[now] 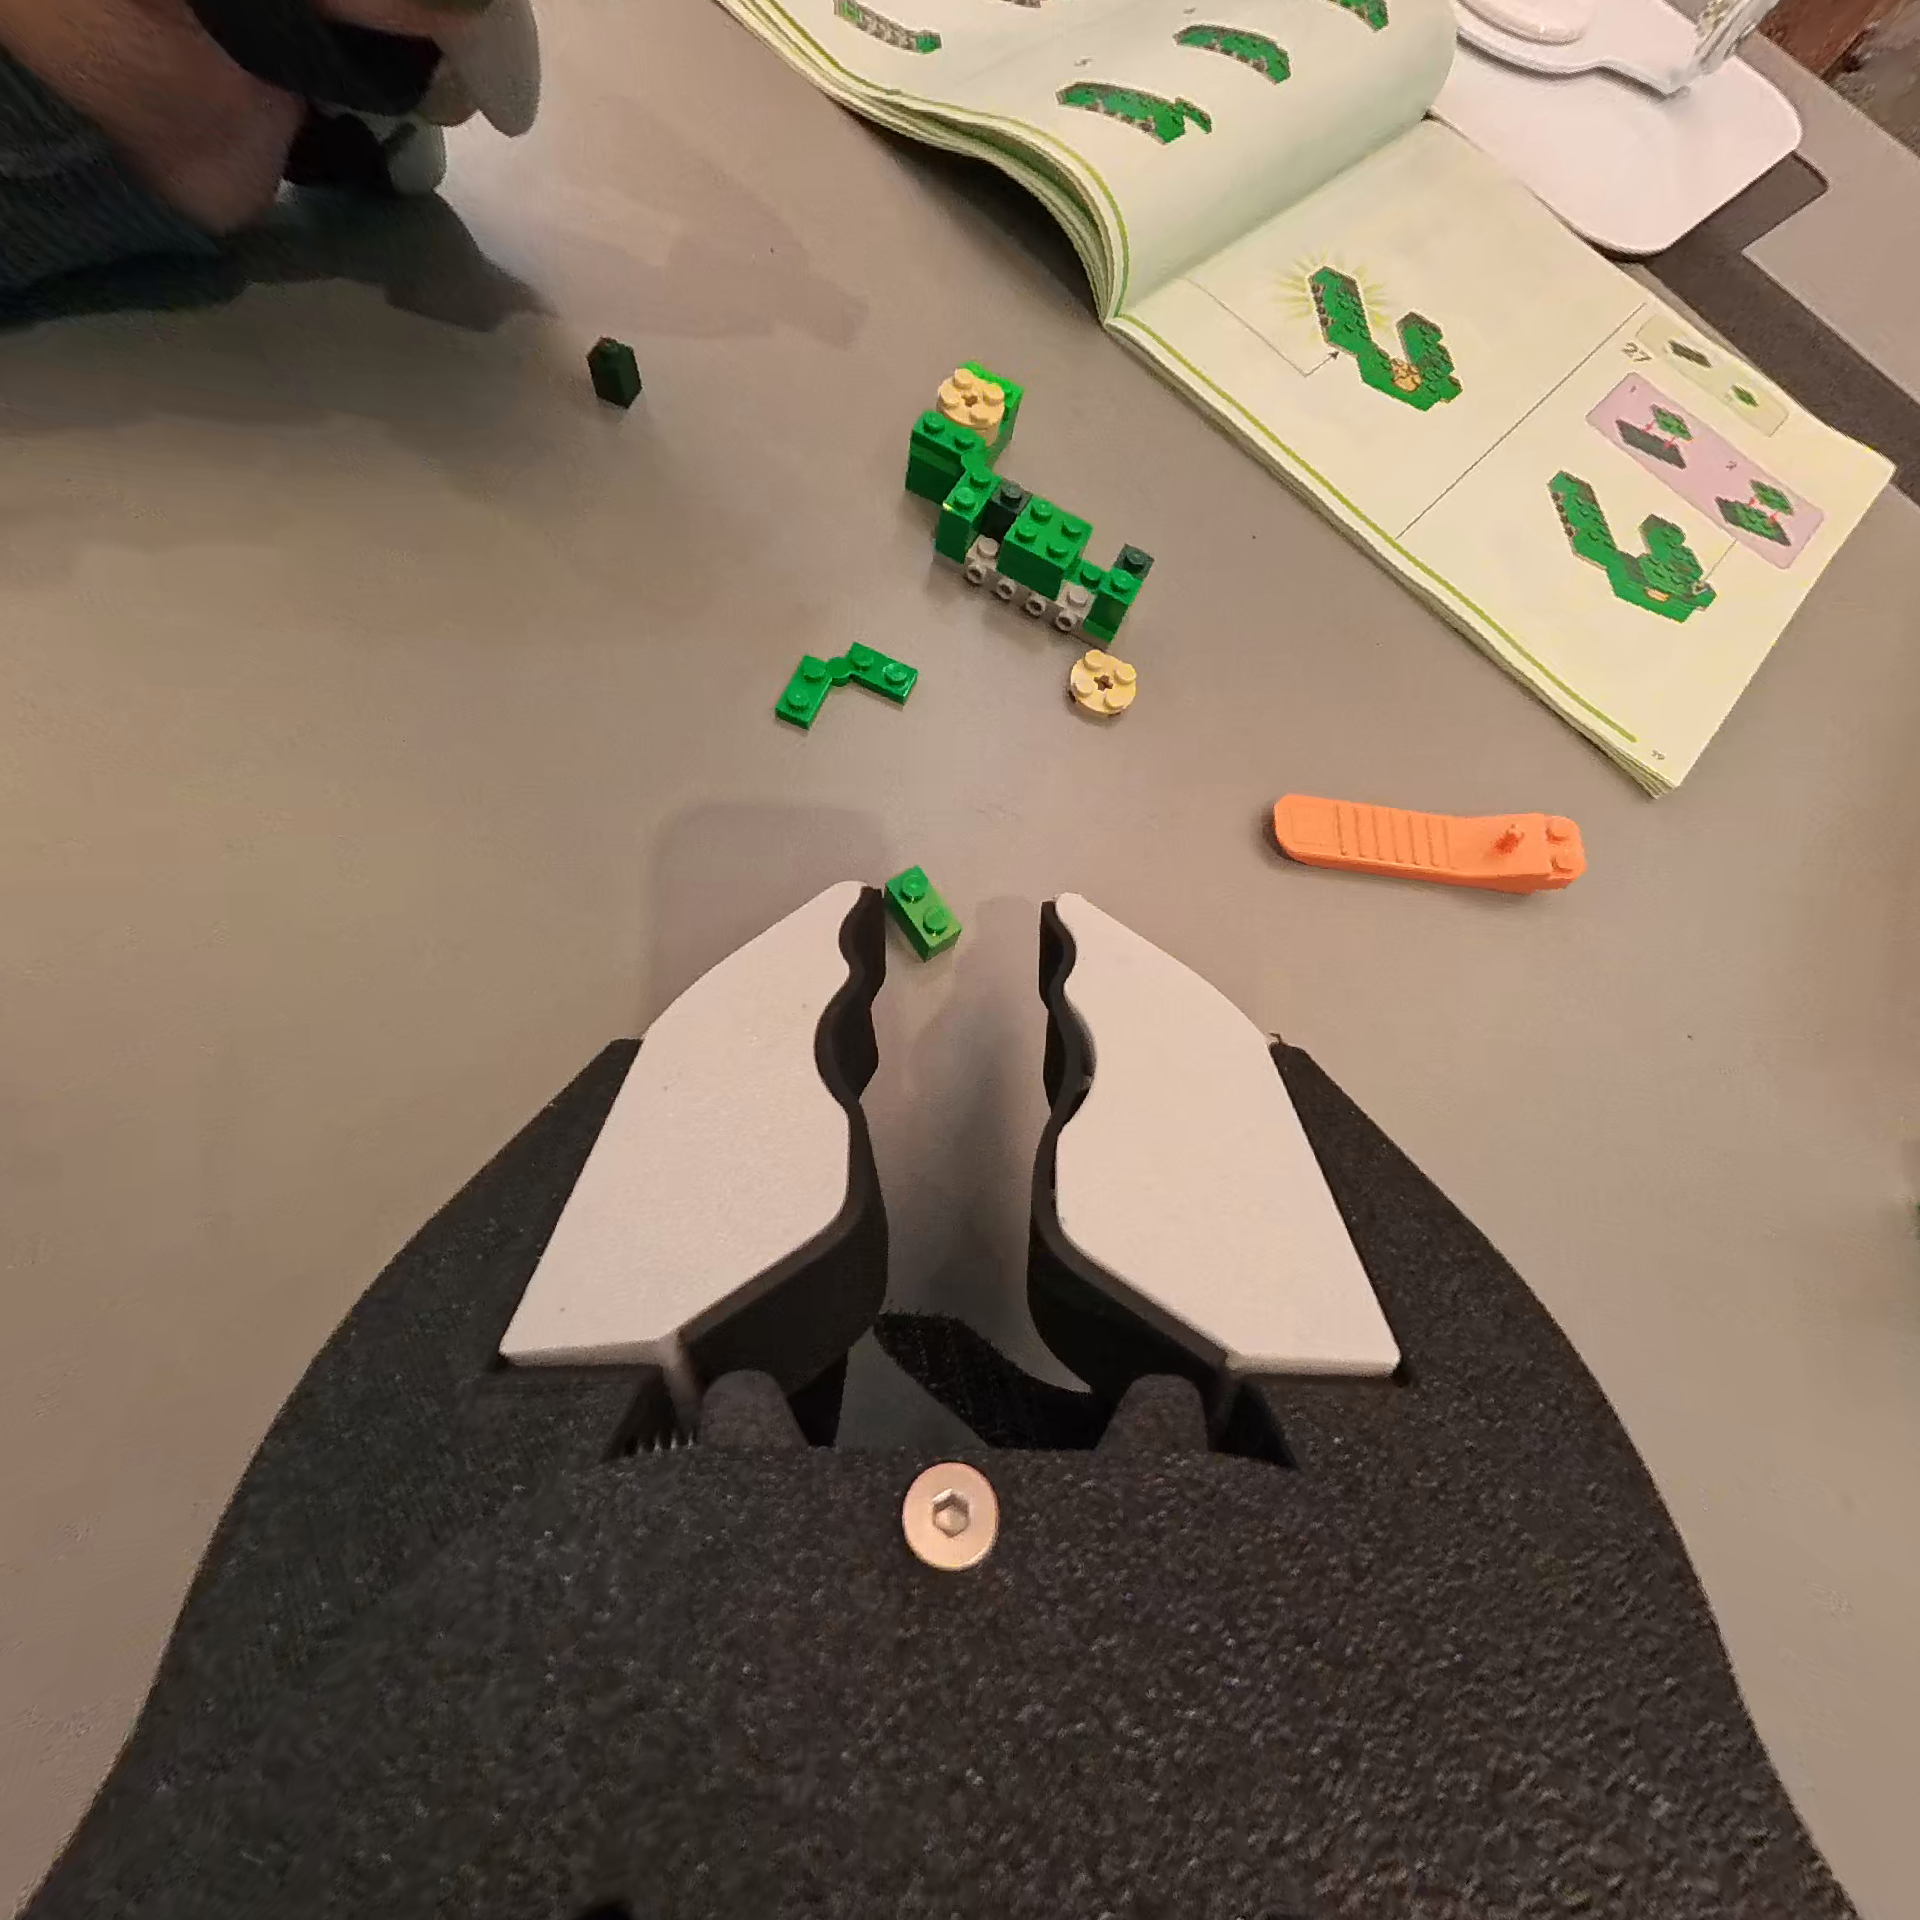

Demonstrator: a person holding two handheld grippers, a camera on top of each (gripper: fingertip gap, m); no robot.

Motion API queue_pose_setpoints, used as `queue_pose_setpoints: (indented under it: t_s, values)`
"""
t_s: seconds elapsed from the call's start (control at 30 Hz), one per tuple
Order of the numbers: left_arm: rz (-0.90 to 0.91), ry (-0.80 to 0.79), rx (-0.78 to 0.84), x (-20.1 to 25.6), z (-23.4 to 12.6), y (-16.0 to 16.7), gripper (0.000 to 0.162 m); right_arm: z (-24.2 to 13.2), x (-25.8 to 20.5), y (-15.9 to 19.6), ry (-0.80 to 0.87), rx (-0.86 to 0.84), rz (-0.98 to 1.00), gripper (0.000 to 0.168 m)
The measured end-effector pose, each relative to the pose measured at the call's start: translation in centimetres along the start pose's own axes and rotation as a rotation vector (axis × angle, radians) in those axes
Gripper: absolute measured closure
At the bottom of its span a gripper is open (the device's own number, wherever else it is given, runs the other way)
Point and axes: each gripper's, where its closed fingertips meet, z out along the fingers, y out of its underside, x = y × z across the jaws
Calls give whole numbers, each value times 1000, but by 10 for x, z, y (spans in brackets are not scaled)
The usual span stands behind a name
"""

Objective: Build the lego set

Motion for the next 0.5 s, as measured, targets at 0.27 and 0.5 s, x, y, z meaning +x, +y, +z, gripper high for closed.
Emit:
queue_pose_setpoints:
  t_s: [0.27,0.5]
  values:
    - [0,1,0,0,0,0,143,2,-4,1,-8,0,-14,141]
    - [1,1,-1,0,0,0,143,3,-6,2,-14,4,-18,141]
